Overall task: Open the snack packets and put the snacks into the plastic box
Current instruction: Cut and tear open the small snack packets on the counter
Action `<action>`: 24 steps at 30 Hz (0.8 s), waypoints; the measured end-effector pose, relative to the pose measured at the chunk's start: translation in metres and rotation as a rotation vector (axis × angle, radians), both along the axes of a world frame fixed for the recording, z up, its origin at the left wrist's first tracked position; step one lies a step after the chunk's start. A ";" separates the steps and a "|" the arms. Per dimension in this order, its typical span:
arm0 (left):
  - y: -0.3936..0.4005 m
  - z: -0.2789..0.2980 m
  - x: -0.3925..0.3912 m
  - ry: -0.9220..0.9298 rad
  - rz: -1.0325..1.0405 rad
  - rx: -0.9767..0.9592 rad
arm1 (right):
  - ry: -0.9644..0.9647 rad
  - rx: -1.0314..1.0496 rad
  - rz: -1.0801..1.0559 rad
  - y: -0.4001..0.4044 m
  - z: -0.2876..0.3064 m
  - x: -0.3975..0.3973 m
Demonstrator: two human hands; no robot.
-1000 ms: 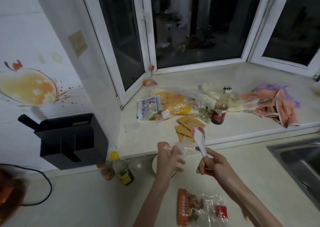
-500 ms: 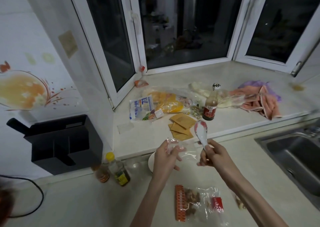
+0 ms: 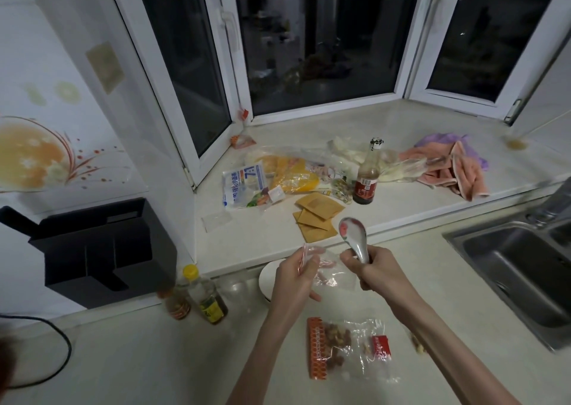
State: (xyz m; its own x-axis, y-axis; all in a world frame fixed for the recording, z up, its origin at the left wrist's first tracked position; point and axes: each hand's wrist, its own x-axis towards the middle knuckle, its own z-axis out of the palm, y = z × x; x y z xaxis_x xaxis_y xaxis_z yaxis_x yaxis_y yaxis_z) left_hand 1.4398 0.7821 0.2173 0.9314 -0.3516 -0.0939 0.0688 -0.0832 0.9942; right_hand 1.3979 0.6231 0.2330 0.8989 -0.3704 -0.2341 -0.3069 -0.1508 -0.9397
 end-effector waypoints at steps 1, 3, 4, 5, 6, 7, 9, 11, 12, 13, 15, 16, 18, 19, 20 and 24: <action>-0.001 0.001 -0.001 0.000 -0.013 -0.012 | 0.007 -0.010 -0.020 -0.001 -0.001 0.000; -0.003 0.001 -0.003 0.000 -0.019 -0.023 | 0.011 -0.001 -0.066 -0.005 -0.002 0.000; -0.005 0.001 -0.003 -0.005 -0.009 -0.016 | 0.011 0.013 -0.089 -0.008 -0.002 -0.001; -0.006 0.001 -0.004 -0.009 0.005 -0.010 | 0.010 0.022 -0.111 -0.011 -0.002 -0.001; -0.008 0.001 -0.005 -0.006 0.020 -0.015 | 0.013 0.022 -0.129 -0.014 -0.002 -0.002; -0.010 0.002 -0.006 0.010 0.037 -0.032 | 0.015 0.018 -0.146 -0.017 -0.002 -0.002; -0.014 0.005 -0.005 0.065 0.074 -0.079 | 0.011 0.011 -0.170 -0.025 -0.001 -0.002; -0.018 0.008 -0.005 0.109 0.098 -0.096 | 0.008 0.002 -0.174 -0.032 0.000 -0.002; -0.019 0.010 -0.005 0.127 0.100 -0.105 | 0.009 -0.001 -0.172 -0.036 0.001 -0.002; -0.021 0.011 -0.005 0.150 0.099 -0.122 | 0.009 -0.001 -0.170 -0.039 0.001 -0.002; -0.024 0.013 -0.005 0.175 0.079 -0.133 | 0.003 0.006 -0.169 -0.045 0.002 -0.003; -0.027 0.013 -0.005 0.169 0.062 -0.117 | -0.002 0.011 -0.171 -0.048 0.002 -0.003; -0.033 0.012 -0.005 0.160 0.031 -0.086 | -0.007 0.017 -0.179 -0.054 0.002 -0.002; -0.036 0.011 -0.006 0.166 0.024 -0.080 | -0.007 0.018 -0.182 -0.058 0.001 -0.002; -0.039 0.010 -0.006 0.171 0.022 -0.075 | -0.006 0.019 -0.182 -0.061 0.001 -0.002; -0.052 0.009 -0.005 0.165 0.011 -0.028 | -0.015 0.006 -0.177 -0.074 0.001 0.000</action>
State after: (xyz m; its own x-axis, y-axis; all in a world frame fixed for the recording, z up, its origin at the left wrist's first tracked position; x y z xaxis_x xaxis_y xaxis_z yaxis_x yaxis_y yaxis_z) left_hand 1.4344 0.7301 0.2265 0.9080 -0.3457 -0.2366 0.2324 -0.0543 0.9711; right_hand 1.3976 0.5495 0.2340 0.8231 -0.5219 -0.2239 -0.3142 -0.0902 -0.9451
